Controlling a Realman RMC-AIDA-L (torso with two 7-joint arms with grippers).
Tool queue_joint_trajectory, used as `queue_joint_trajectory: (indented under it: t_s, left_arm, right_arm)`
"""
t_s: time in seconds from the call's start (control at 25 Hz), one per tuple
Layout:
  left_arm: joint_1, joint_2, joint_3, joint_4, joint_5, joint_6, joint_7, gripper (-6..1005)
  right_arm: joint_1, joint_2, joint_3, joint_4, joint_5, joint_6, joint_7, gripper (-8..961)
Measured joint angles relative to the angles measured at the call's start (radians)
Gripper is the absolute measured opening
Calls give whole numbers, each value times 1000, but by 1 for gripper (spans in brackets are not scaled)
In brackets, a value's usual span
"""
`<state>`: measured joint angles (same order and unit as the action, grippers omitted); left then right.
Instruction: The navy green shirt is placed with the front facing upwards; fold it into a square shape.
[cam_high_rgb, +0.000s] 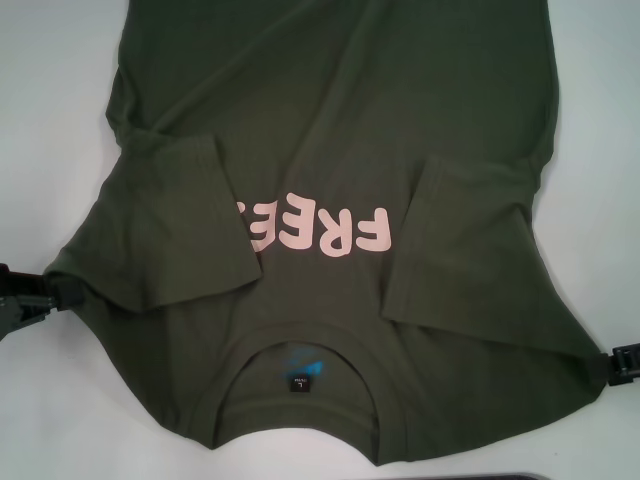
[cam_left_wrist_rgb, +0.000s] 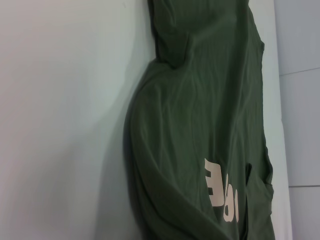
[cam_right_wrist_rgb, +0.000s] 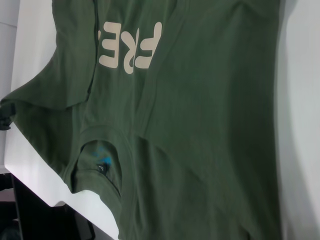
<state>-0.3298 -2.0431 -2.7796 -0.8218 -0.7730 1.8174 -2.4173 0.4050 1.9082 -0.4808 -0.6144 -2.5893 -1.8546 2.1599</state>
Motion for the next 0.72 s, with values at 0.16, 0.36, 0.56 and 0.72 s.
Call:
queue_joint_trajectory:
  t_s: [0.16, 0.36, 0.56, 0.72]
  left_arm:
    - [-1, 0, 0, 8, 0, -1, 0, 19]
    - [-2, 1, 0, 10, 0, -1, 0, 19]
    - [-2, 1, 0, 12, 0, 0, 0, 19]
    - [-2, 2, 0, 14, 1, -1, 0, 19]
  right_arm:
    - [0, 2, 0, 3, 0, 6, -1, 924]
    - [1, 7, 0, 5, -8, 14, -1, 924]
    - [4, 14, -3, 5, -10, 17, -1, 924]
    - [7, 18, -8, 5, -10, 21, 1, 925]
